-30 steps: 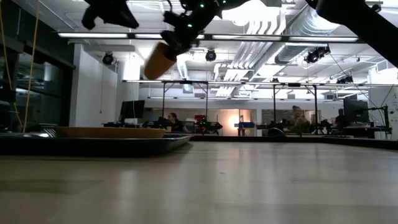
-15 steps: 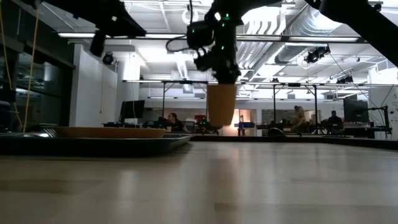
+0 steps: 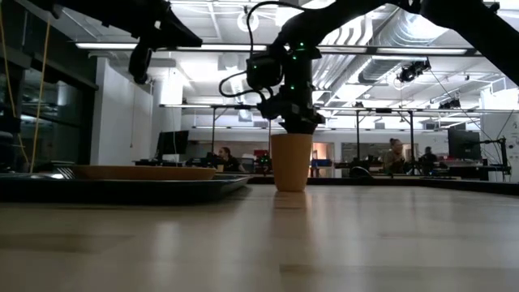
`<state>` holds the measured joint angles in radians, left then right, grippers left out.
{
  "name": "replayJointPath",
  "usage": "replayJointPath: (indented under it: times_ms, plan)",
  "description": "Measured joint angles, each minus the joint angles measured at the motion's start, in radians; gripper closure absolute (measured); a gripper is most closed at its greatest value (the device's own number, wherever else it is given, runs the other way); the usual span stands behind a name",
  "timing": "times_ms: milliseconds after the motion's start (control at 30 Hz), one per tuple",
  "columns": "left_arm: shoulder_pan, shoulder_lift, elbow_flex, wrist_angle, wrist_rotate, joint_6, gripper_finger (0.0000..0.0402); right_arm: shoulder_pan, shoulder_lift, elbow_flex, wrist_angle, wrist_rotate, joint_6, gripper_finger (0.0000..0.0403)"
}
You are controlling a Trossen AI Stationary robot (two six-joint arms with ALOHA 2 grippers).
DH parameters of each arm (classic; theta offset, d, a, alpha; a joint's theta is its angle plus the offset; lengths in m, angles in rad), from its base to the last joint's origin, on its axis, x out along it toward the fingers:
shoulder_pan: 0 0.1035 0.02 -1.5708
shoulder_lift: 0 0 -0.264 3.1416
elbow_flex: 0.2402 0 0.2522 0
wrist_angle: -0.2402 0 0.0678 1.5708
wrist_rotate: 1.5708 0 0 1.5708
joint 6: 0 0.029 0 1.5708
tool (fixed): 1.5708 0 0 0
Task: Pick and place plate/cup/fork/spoon on tray
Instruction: Put the orange cup on the black serving tray to the top right of the orange plate
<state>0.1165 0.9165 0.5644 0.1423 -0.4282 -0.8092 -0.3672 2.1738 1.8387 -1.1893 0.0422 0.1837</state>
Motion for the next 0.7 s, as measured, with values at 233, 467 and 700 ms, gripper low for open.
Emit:
replayJointPath:
  times_ms: [233, 467, 700]
  plan:
    - [0.000, 0.000, 0.000, 0.021, 0.025, 0.000, 0.0401, 0.000, 0.016, 0.080, 0.023, 0.004, -0.005, 0.0394]
    - [0.000, 0.000, 0.000, 0.015, 0.055, 0.000, 0.0401, 0.000, 0.013, 0.196, -0.003, -0.034, -0.020, 0.0295]
    - [0.000, 0.000, 0.000, 0.013, 0.062, 0.029, 0.0401, -0.019, 0.013, 0.234, -0.044, -0.026, -0.027, 0.0211]
